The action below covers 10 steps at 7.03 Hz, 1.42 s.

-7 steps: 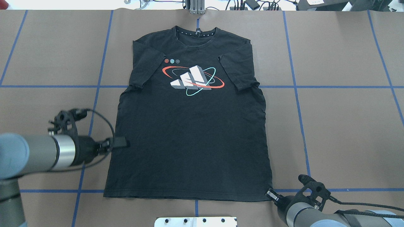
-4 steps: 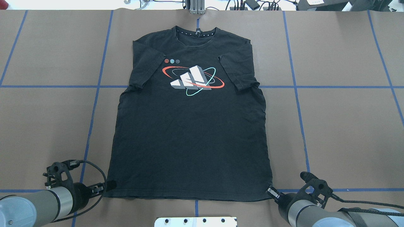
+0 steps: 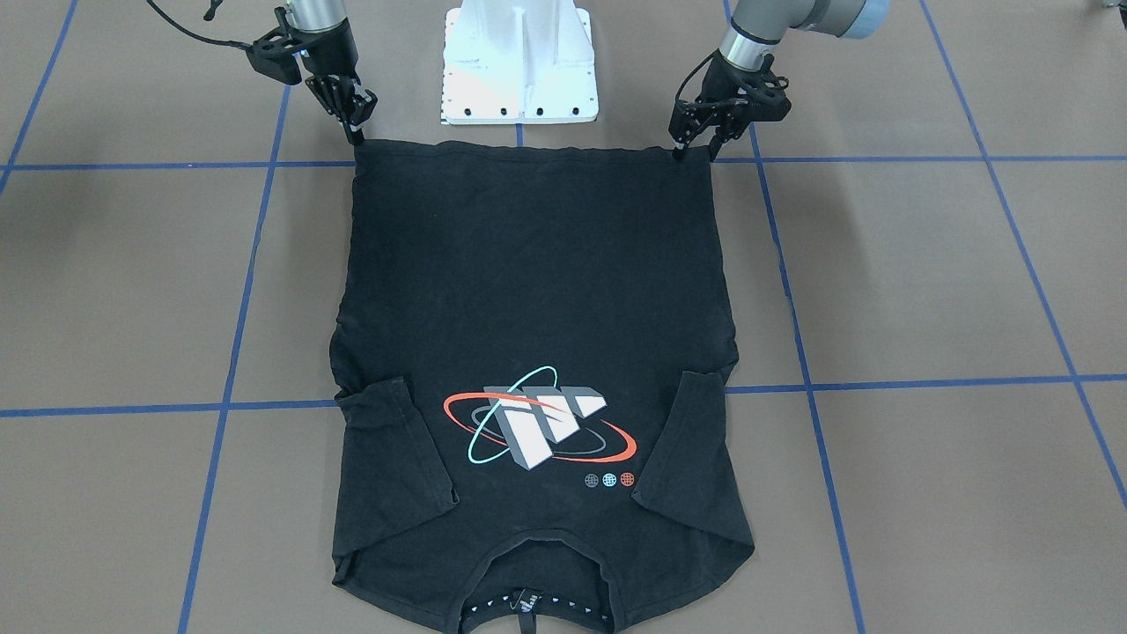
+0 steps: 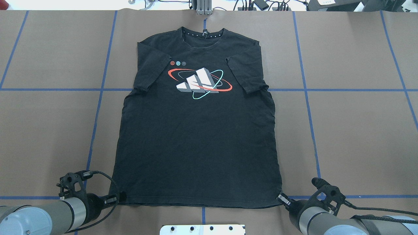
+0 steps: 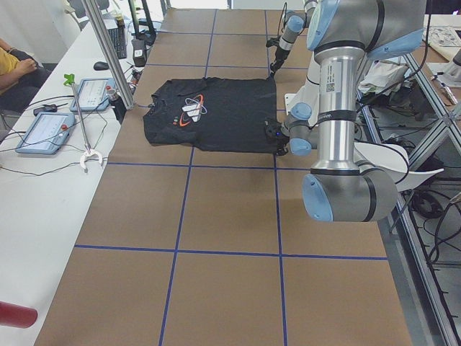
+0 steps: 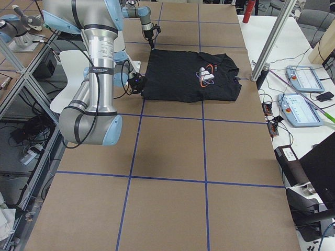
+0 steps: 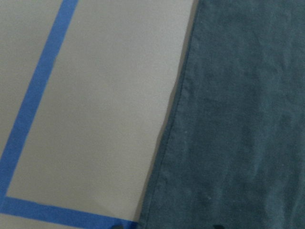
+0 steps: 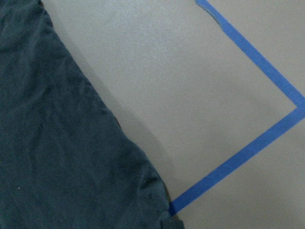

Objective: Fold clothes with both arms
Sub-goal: 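Grasp both hem corners with the left and right grippers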

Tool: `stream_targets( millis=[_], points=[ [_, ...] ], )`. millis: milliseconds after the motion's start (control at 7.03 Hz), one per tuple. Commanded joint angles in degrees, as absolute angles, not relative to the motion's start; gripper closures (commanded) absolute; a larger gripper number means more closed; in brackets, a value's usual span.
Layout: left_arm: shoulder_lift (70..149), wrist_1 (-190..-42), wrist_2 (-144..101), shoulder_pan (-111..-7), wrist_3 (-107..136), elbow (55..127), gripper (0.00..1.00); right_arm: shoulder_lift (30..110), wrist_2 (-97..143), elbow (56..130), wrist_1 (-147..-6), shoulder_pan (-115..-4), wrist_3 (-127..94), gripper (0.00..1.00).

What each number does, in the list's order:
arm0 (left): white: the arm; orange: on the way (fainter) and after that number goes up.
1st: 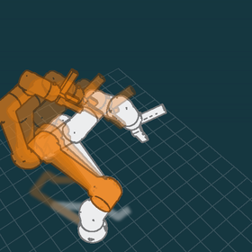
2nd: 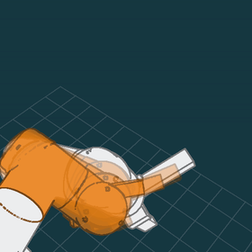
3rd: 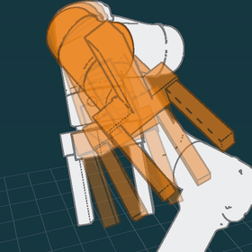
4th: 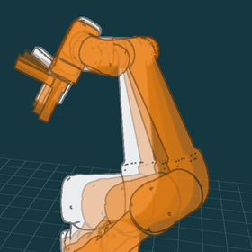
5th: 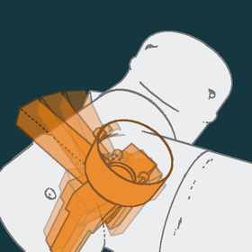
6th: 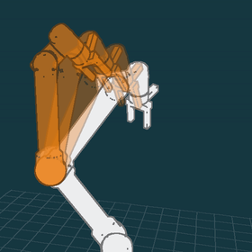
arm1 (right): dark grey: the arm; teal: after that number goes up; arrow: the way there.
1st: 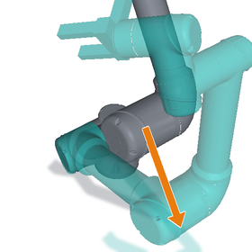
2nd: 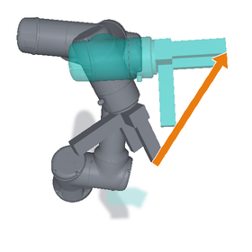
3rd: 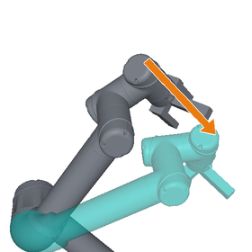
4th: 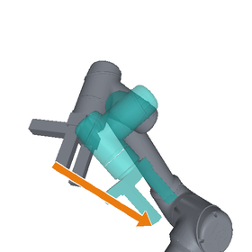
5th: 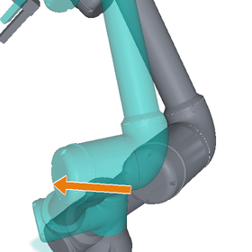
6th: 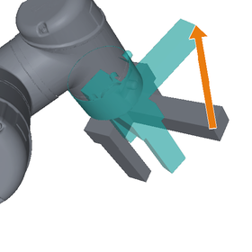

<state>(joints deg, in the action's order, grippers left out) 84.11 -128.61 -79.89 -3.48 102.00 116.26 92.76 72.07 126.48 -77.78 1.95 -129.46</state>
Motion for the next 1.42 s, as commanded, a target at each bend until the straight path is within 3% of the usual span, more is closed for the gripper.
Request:
stream_targets(
  millis=[0, 711, 853, 995, 1280],
  points=[
    [83.50, -128.58, -79.98, -3.34, 101.60, 117.33, 0.63, 92.81, 72.07, 126.39, -77.87, 2.02, -129.46, 1.00],
    [83.41, -128.50, -79.89, -3.34, 101.69, 117.42, 0.61, 92.81, 71.90, 126.12, -77.78, 2.11, -129.46, 1.00],
    [83.41, -128.50, -79.89, -3.34, 101.69, 117.42, 0.68, 92.81, 71.89, 126.12, -77.78, 2.11, -129.46, 1.00],
    [83.32, -128.41, -79.89, -3.34, 101.69, 117.51, 1.00, 92.81, 71.89, 126.12, -77.78, 2.11, -129.46, 1.00],
    [82.18, -128.32, -79.89, -3.34, 101.60, 118.21, 1.00, 92.72, 71.89, 126.21, -77.78, 2.02, -129.46, 1.00]
  ],
)
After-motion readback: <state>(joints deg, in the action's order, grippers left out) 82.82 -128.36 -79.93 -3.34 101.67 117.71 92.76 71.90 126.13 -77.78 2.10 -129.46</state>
